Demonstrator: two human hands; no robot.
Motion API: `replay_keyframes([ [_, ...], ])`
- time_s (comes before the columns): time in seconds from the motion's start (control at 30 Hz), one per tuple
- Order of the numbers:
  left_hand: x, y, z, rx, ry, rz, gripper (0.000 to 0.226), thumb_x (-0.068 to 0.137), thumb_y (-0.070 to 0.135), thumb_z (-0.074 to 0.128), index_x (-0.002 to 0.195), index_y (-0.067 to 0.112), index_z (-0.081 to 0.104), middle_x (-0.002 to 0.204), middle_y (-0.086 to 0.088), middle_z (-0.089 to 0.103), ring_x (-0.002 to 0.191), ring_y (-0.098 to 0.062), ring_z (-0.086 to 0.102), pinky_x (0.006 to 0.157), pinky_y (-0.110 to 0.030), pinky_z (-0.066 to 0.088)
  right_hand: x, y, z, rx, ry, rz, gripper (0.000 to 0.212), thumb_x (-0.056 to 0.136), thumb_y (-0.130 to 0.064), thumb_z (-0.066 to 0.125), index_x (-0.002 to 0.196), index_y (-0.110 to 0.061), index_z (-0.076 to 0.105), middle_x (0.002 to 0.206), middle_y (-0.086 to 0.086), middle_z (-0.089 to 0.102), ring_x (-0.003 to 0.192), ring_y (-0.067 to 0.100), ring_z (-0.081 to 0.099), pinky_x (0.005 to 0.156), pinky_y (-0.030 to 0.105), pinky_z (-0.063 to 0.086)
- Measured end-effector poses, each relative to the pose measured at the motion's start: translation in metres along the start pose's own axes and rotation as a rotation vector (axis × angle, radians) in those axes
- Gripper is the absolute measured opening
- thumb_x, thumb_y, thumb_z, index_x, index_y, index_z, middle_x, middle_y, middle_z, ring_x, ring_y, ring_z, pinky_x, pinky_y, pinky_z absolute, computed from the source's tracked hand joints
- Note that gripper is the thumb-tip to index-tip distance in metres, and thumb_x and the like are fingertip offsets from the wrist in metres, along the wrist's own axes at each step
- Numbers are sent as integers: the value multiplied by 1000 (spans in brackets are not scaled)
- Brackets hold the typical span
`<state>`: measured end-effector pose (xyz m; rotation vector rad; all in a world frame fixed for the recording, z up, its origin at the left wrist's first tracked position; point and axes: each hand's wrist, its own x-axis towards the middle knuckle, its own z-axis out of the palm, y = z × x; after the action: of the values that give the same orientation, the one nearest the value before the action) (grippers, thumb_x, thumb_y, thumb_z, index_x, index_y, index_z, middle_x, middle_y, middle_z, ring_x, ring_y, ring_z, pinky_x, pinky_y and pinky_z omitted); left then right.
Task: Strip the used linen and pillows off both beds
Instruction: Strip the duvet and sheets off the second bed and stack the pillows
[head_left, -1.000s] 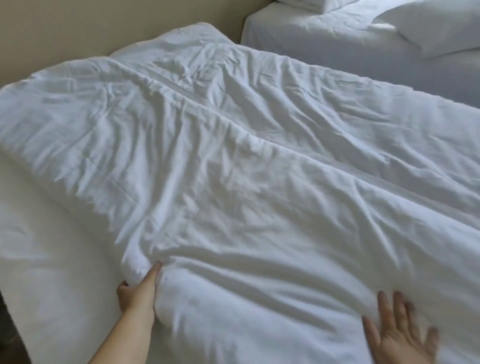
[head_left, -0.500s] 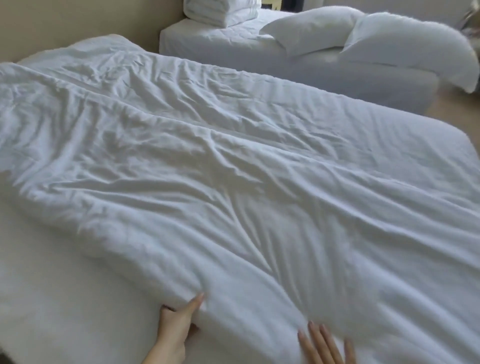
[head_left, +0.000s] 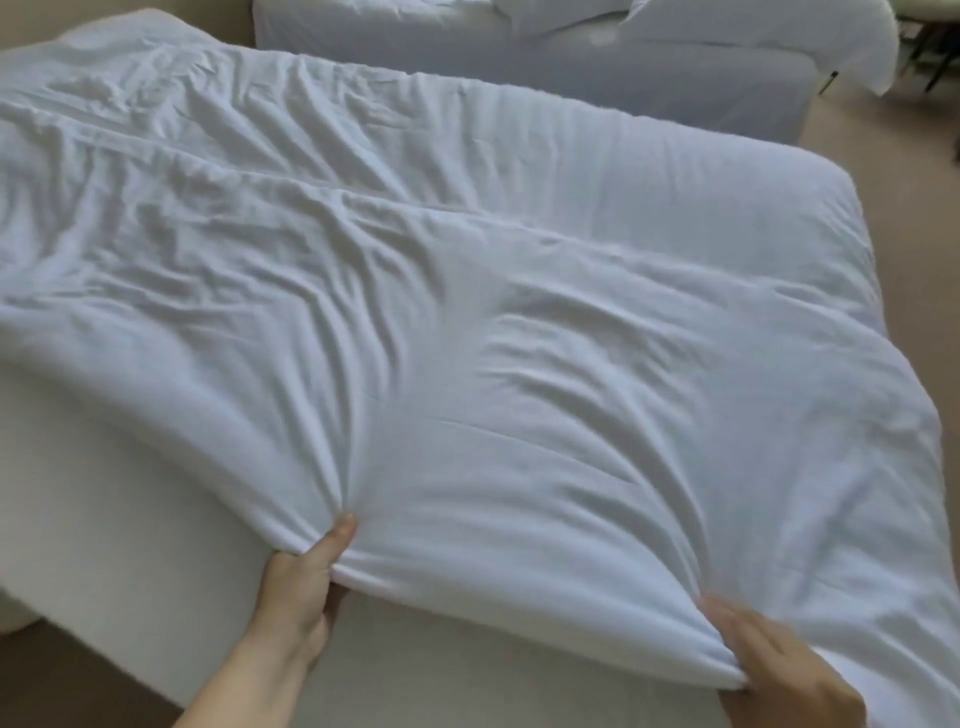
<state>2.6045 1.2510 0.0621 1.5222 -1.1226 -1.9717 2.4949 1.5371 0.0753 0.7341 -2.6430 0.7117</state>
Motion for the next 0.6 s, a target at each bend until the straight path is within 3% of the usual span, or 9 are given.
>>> replay_keyframes([
  [0.07,6,-22,-5,97,75,-52,7,85,-4,56,89,-5,61,67,-7,71,59,-15,66,56,-26,55,-13,5,11,-26,-111,24,46,58,-17,32,90,-28,63,96,-14,71,74,12,55,59,21,35],
  [0.1,12,-32,-5,146,108,-79,17,85,-2,58,99,-11,60,83,-18,70,73,-20,64,69,-33,53,-24,12,26,-44,-169,47,48,57,-17,32,99,-27,55,119,-22,59,77,10,57,58,21,38],
  [0.17,23,-44,0,170,136,-114,31,84,2,61,109,-17,56,105,-28,62,89,-27,57,85,-43,46,-44,24,54,-36,-254,31,60,57,-15,31,115,-27,47,147,-27,20,106,3,50,69,17,41],
  [0.23,32,-50,4,224,154,-133,34,83,5,64,108,-17,56,110,-30,60,92,-30,57,87,-44,46,-53,31,68,-39,-320,-5,87,58,-12,30,143,-31,26,154,-24,2,138,-3,19,101,12,26],
  [0.3,38,-52,5,253,168,-144,35,83,7,65,108,-16,56,115,-30,59,93,-29,57,83,-41,46,-61,36,69,-129,-363,-49,94,59,-13,31,148,-27,5,156,-15,-4,143,-1,-2,113,19,3],
  [0.4,41,-54,2,257,161,-133,38,84,9,64,111,-16,55,119,-30,57,101,-35,58,81,-37,42,-68,43,52,-226,-417,21,87,55,-21,33,141,-27,20,156,-12,-6,143,0,-5,115,29,-1],
  [0.5,30,-52,4,377,252,-74,46,82,15,68,114,-15,52,121,-27,56,104,-37,56,83,-39,43,-75,62,34,-281,-291,88,85,55,-25,32,138,-32,20,156,-14,-8,142,-1,-7,114,36,-3],
  [0.6,0,-54,11,569,341,99,66,67,16,79,118,-11,46,122,-31,53,110,-42,54,93,-49,43,-79,96,17,-341,-201,158,81,58,-25,32,138,-34,18,156,-13,-4,142,-1,-9,104,46,18],
])
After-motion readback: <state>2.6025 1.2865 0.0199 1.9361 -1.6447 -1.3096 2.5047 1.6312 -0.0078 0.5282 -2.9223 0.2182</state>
